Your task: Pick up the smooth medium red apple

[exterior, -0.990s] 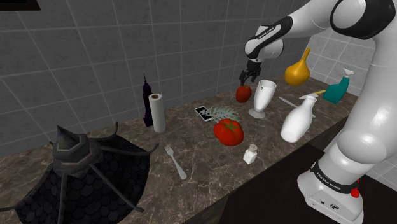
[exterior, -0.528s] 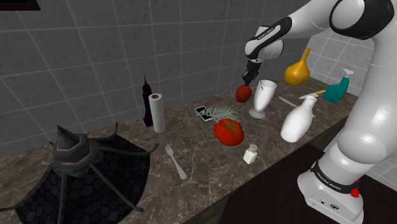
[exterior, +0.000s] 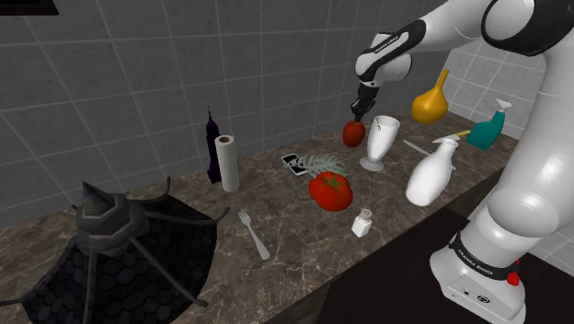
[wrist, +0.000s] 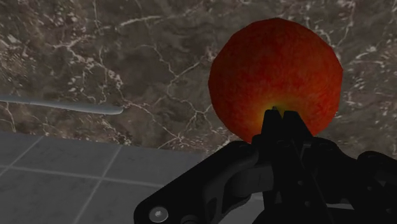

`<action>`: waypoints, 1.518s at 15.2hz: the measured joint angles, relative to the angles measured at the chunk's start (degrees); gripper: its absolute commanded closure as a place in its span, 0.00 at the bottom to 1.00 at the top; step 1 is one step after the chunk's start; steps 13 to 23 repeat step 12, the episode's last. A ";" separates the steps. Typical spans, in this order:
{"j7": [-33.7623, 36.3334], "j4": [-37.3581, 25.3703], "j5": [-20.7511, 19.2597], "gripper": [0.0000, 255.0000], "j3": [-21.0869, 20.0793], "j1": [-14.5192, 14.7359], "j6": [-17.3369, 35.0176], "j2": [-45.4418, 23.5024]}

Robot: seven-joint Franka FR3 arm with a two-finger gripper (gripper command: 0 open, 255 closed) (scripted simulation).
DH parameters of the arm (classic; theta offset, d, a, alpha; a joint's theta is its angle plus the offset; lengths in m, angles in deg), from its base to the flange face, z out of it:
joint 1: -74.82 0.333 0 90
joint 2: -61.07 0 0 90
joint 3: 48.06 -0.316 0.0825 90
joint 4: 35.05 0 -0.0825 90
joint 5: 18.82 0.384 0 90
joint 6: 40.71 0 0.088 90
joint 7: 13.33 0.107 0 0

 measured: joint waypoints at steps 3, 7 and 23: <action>0.57 -0.86 -0.58 1.00 0.15 0.25 -2.05 1.25; 0.86 -2.06 -1.20 1.00 0.41 0.30 -4.76 2.82; 1.36 -3.61 -1.86 1.00 0.57 0.46 -7.79 4.37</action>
